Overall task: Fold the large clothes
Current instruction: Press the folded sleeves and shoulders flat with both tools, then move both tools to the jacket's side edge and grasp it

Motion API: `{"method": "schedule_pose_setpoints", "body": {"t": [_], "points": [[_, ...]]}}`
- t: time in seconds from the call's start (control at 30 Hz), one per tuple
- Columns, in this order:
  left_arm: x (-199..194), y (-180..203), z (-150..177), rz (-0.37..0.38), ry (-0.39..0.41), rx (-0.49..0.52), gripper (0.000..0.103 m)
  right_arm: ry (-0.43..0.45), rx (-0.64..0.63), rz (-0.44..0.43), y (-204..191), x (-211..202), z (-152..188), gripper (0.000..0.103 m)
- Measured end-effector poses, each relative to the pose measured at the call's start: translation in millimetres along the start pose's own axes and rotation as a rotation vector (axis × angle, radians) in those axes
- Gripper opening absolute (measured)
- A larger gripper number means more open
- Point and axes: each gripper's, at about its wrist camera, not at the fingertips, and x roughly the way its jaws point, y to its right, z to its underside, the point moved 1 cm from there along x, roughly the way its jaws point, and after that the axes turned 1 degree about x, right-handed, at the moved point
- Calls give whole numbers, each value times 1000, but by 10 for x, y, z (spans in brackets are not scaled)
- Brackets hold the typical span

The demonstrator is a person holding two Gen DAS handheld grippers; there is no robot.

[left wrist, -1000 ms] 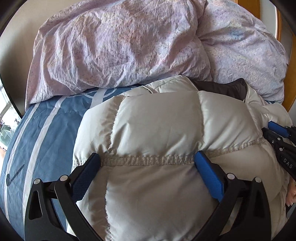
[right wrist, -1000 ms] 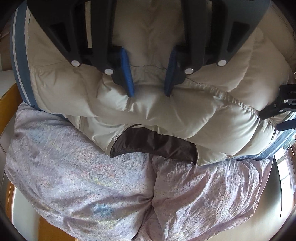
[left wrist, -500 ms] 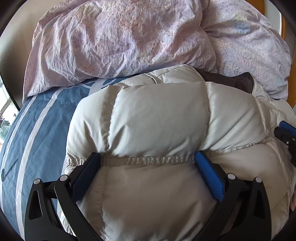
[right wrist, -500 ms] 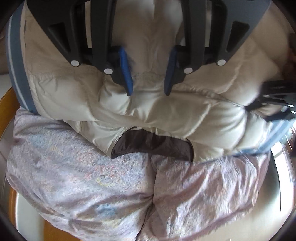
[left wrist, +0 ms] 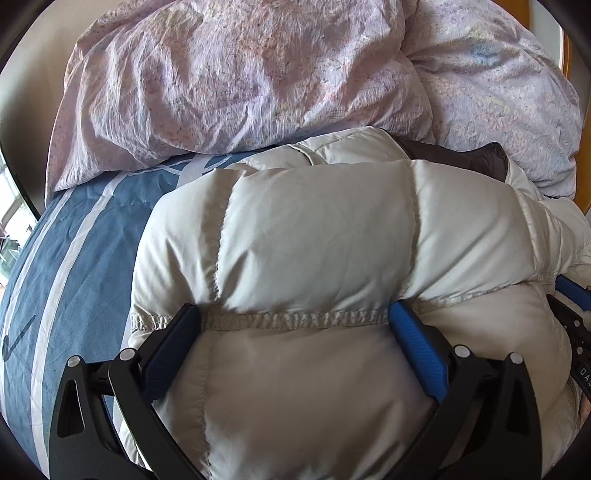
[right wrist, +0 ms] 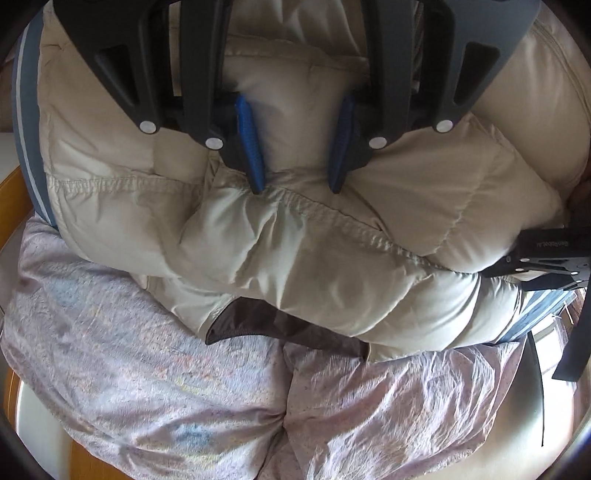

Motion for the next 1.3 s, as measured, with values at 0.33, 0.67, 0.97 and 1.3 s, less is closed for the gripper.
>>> {"method": "schedule_pose_setpoints", "body": {"t": [0.33,0.67,0.97,1.3], "points": [[-128,-70,14,54,3,-24,102,-63,13,-17,46,-44,-80,41],[-1530,-841,762,313,50,-56,102,-14,452,-381,1535,-1559,576,101],[-1767,-1472,1730,394,-47,-217,102,-107,652,-333,2296,-1969,1787,101],[-1745,-1469,2072,536,-93,-264,102,-203,813,-454,2461,-1778,2437,82]]}}
